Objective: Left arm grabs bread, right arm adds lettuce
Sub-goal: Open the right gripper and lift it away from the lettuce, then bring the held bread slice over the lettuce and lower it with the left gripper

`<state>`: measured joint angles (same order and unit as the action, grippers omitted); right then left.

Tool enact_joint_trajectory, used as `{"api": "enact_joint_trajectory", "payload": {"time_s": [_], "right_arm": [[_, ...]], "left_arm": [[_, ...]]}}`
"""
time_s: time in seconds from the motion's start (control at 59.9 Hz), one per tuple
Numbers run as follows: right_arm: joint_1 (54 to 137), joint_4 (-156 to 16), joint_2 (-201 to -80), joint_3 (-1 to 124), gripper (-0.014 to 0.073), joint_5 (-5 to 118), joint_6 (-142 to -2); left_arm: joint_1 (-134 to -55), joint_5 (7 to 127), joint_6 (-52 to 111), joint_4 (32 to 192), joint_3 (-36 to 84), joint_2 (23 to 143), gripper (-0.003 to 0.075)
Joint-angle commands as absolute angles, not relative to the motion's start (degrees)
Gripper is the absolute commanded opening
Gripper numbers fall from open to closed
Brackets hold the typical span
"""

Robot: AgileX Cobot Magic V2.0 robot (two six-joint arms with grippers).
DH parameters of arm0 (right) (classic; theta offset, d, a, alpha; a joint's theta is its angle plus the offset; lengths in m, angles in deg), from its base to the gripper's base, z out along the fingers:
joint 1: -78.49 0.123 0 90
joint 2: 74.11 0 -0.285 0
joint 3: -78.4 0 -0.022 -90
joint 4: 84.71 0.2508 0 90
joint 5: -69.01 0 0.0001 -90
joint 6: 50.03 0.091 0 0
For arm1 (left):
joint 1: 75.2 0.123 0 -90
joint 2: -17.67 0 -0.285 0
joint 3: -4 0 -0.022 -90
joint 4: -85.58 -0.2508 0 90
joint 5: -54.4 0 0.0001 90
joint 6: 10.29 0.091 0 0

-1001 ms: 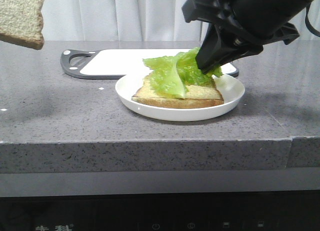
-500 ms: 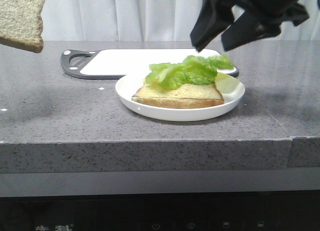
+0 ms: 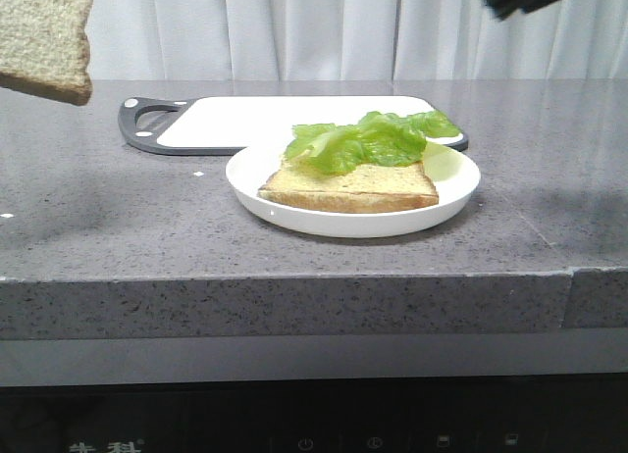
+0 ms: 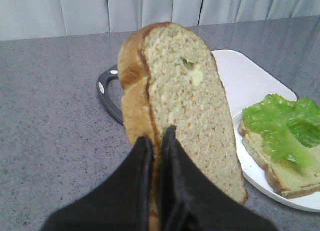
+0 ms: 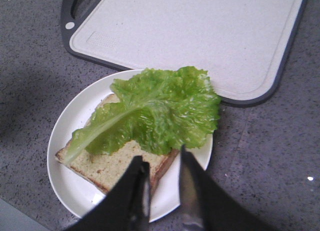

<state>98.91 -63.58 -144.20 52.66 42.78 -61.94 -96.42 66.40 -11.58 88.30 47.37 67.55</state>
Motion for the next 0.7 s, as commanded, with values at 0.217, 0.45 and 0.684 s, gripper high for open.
{"api": "enact_joint_trajectory", "payload": {"time_s": [0.217, 0.45, 0.684], "right_arm": [[98.51, -65.61, -127.41, 41.32, -0.006, 53.76, -64.1], [98.51, -65.61, -118.45, 36.17, -0.006, 52.3, -64.1], [98.51, -66.03, -115.85, 36.04, -0.006, 50.31, -64.1]], "left_arm": [[-96.38, 71.99, -11.28, 99.11, 32.49, 77.98, -0.002], [-98.67, 87.63, 7.27, 127.88, 18.53, 93.28, -0.002], [-95.75, 104.64, 26.18, 160.07, 9.43, 110.22, -0.002]]}}
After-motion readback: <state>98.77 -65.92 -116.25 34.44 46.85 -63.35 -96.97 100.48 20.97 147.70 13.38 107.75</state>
